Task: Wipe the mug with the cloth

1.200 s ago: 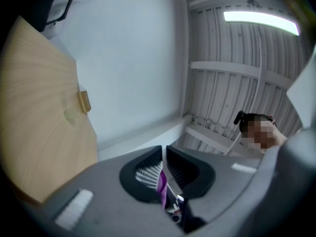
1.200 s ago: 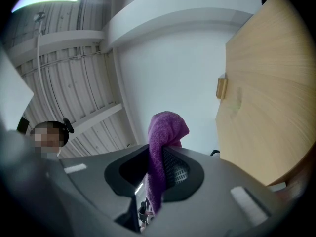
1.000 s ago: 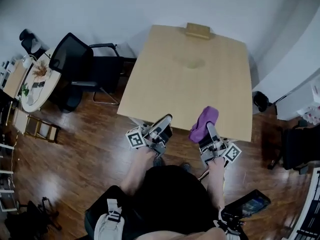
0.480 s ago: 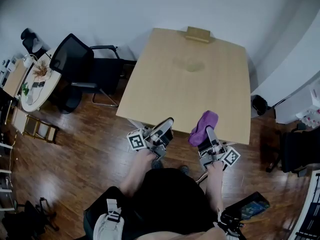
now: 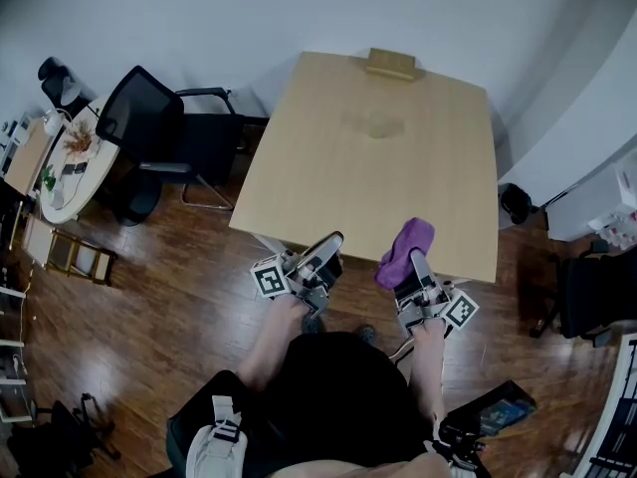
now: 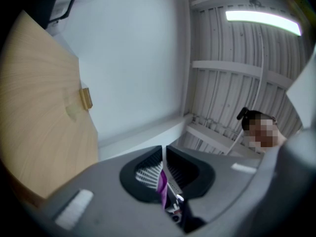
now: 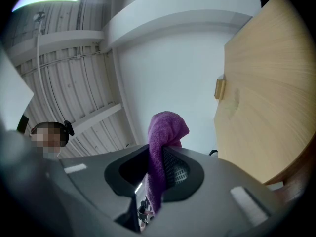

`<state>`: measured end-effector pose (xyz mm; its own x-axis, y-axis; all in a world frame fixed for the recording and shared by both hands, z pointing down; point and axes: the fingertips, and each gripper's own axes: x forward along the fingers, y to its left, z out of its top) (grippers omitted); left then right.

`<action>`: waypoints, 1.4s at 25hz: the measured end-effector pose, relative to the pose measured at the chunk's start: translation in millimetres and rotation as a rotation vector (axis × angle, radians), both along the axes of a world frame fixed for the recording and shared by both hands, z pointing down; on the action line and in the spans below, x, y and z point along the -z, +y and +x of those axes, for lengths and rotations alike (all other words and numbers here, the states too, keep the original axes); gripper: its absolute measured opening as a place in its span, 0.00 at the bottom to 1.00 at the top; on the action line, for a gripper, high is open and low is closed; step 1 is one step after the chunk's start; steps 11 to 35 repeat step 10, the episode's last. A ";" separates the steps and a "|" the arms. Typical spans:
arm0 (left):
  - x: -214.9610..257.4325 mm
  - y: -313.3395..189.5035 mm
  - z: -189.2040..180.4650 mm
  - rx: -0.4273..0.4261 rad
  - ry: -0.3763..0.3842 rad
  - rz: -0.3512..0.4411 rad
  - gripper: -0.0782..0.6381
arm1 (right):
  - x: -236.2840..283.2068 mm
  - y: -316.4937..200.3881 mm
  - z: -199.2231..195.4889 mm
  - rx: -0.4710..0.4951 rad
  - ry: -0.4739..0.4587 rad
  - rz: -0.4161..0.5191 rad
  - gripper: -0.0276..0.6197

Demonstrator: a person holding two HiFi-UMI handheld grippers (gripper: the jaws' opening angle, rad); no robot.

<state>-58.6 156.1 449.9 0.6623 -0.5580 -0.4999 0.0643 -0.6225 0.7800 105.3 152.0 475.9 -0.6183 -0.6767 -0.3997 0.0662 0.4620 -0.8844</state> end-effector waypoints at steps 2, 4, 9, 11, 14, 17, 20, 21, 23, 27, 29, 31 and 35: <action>0.5 -0.2 -0.2 0.004 -0.012 0.003 0.15 | 0.2 -0.1 -0.3 0.002 0.000 0.002 0.14; -0.2 0.6 -0.7 0.002 -0.005 -0.002 0.15 | 0.7 0.5 -1.4 0.004 -0.001 0.002 0.14; -4.5 1.8 -2.2 -0.002 0.022 -0.023 0.15 | 0.7 1.2 -2.4 0.007 0.000 0.002 0.14; -4.9 2.1 -2.4 -0.002 0.023 -0.024 0.15 | 0.4 1.5 -2.4 0.008 0.000 0.001 0.14; -4.9 2.1 -2.4 -0.002 0.023 -0.024 0.15 | 0.4 1.5 -2.4 0.008 0.000 0.001 0.14; -4.9 2.1 -2.4 -0.002 0.023 -0.024 0.15 | 0.4 1.5 -2.4 0.008 0.000 0.001 0.14; -4.9 2.1 -2.4 -0.002 0.023 -0.024 0.15 | 0.4 1.5 -2.4 0.008 0.000 0.001 0.14; -4.9 2.1 -2.4 -0.002 0.023 -0.024 0.15 | 0.4 1.5 -2.4 0.008 0.000 0.001 0.14; -4.9 2.1 -2.4 -0.002 0.023 -0.024 0.15 | 0.4 1.5 -2.4 0.008 0.000 0.001 0.14; -4.9 2.1 -2.4 -0.002 0.023 -0.024 0.15 | 0.4 1.5 -2.4 0.008 0.000 0.001 0.14; -4.9 2.1 -2.4 -0.002 0.023 -0.024 0.15 | 0.4 1.5 -2.4 0.008 0.000 0.001 0.14; -4.9 2.1 -2.4 -0.002 0.023 -0.024 0.15 | 0.4 1.5 -2.4 0.008 0.000 0.001 0.14; -4.9 2.1 -2.4 -0.002 0.023 -0.024 0.15 | 0.4 1.5 -2.4 0.008 0.000 0.001 0.14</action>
